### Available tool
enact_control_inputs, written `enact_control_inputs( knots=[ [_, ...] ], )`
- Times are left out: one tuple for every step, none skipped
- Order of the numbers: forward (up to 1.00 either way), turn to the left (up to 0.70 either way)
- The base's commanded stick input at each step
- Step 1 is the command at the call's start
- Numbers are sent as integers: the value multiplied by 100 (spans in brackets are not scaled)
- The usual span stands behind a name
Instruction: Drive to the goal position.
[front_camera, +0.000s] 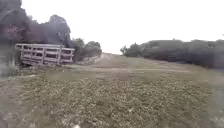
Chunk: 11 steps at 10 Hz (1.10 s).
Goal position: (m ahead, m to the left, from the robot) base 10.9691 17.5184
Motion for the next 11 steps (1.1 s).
enact_control_inputs(
  knots=[
    [60,-14],
    [60,-14],
    [60,-14],
    [60,-14],
    [60,-14],
    [60,-14],
    [60,-14],
    [60,-14],
    [60,-14],
    [60,-14],
    [60,-14]
  ],
)
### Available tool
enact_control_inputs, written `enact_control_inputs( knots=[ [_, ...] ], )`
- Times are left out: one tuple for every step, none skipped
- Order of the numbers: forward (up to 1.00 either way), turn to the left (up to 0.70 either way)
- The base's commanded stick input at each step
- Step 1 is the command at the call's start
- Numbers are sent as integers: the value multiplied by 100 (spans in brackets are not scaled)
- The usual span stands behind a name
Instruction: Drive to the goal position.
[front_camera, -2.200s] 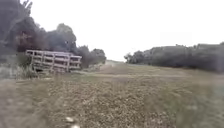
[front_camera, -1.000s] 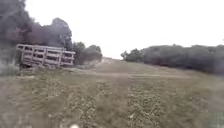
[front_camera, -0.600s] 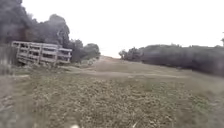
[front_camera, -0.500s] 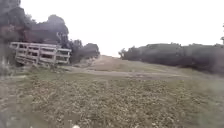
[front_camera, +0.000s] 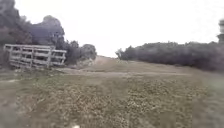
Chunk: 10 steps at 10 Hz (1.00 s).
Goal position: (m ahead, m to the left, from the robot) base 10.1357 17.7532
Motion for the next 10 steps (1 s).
enact_control_inputs(
  knots=[
    [60,-14],
    [60,-14],
    [60,-14],
    [60,-14],
    [60,-14],
    [60,-14],
    [60,-14],
    [60,-14],
    [60,-14],
    [60,-14]
  ],
)
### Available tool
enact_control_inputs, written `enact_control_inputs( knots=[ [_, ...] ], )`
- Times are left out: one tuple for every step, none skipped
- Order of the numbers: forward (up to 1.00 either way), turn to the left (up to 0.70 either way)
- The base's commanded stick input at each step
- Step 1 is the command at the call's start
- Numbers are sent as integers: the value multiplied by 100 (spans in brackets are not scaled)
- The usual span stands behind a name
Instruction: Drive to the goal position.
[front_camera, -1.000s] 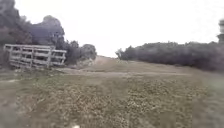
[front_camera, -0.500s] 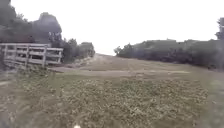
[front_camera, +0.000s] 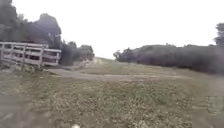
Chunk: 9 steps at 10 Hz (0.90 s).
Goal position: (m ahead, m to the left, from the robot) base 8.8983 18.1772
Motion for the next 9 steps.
enact_control_inputs(
  knots=[
    [60,-14],
    [60,-5],
    [60,0],
    [60,0],
    [60,0],
    [60,0],
    [60,0],
    [60,0],
    [60,0]
  ],
)
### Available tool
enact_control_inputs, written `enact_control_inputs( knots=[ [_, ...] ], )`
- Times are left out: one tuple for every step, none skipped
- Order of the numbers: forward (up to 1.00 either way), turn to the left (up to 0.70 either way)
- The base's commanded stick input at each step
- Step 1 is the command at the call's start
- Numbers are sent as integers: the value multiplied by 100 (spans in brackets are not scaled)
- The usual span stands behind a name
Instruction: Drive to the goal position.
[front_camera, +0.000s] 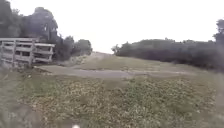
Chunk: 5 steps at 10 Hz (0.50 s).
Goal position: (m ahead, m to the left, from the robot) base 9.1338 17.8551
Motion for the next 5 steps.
enact_control_inputs(
  knots=[
    [60,0],
    [60,0],
    [60,0],
    [60,0],
    [60,0]
  ],
)
